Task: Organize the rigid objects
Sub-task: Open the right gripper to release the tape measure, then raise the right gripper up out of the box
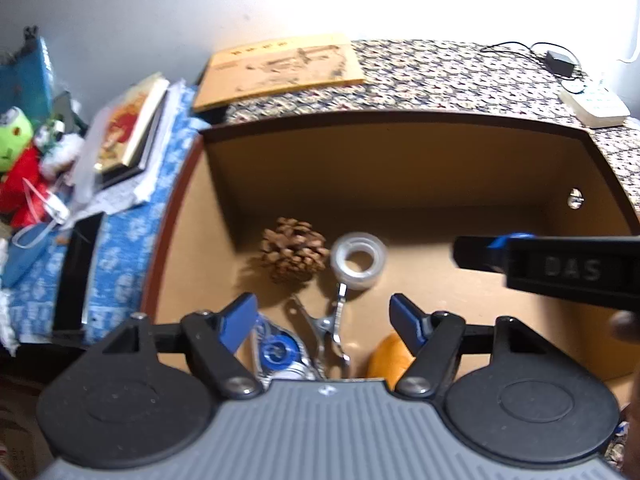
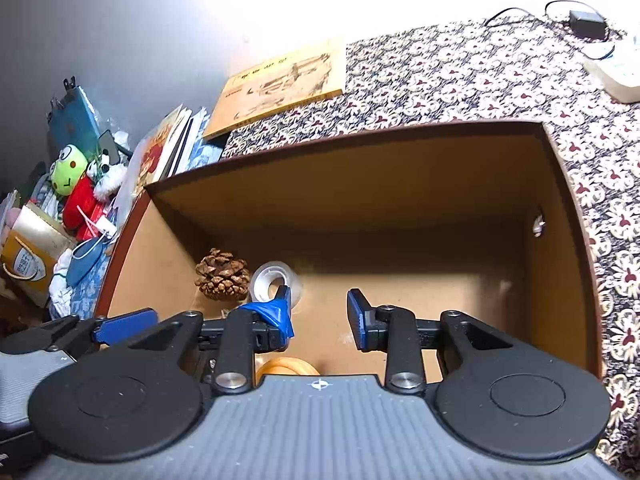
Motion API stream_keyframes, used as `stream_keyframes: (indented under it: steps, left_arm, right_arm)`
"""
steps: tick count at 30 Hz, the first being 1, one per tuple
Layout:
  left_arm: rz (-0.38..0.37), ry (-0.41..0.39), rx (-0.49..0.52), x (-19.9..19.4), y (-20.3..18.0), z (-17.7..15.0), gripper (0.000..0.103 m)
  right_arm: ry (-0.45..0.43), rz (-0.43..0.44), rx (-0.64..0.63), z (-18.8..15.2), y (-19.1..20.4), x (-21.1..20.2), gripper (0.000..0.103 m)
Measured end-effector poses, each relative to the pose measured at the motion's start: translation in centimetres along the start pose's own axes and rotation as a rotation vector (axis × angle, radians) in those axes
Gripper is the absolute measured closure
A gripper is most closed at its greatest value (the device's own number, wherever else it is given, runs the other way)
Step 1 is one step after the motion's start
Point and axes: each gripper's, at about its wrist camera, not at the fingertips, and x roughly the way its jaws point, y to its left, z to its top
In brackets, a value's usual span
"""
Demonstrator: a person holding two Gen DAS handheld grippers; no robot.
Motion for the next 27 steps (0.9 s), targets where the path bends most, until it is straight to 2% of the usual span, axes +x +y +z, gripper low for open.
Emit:
stream_keyframes:
  steps: [4,9,18,27]
  left_arm:
    - [0.023,-0.005,0.013,-0.1,-0.2,0.0,0.030]
    - [0.044,0.005,0.020,-0.1,-0.4,-0.1,0.030]
    - [0.079,-0.023,0.027,-0.9,-0.6,0.1,0.030]
    - [0.070,-0.026,0.022,-1.5,-0.3,0.0,0.030]
  right_arm:
    - [-0.007,-0.058,-0.018,-0.1,0.5,-0.6,0.089]
    - [-0.041,-0.072,-0.017,-0.6,0.6,-1.6,0.089]
    - [-0.104,-0.166,-0.088,-1.2,2.0,-2.7,0.088]
    - [-0.142,-0.214,-0.132,-2.1,3.3,-3.4,0.088]
